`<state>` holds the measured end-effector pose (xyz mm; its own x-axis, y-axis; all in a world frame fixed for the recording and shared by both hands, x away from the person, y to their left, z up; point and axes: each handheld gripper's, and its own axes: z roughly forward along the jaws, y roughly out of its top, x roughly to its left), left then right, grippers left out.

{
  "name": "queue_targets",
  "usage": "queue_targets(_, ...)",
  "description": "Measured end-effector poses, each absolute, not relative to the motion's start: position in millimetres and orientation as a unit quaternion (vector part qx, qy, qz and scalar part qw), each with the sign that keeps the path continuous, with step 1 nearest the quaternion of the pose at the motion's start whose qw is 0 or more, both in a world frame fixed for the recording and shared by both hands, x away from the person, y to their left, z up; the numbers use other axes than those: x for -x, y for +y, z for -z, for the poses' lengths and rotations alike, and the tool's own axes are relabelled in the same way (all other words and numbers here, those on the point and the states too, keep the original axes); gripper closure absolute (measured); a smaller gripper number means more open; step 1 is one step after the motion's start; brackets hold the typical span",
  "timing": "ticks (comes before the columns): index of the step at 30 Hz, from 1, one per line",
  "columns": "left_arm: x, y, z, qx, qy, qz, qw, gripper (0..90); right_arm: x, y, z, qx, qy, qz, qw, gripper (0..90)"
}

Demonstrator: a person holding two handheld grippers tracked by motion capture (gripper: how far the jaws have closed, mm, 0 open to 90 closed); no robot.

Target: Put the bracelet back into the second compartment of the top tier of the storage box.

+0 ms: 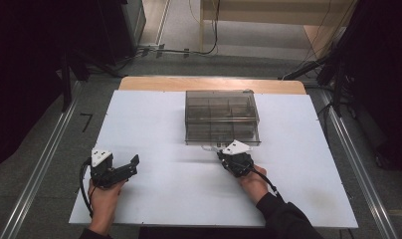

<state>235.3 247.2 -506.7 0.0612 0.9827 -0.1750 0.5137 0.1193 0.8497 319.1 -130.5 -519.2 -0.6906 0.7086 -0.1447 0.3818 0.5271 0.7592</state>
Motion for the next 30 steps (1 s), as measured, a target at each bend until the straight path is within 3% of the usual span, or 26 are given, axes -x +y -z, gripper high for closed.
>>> queue_targets(30,-235.2,247.8,506.9,-0.601,0.625,-0.281,0.412,5.8,-306.5,-138.8,502.4,-0.303,0.839,-0.395,0.219,82.9)
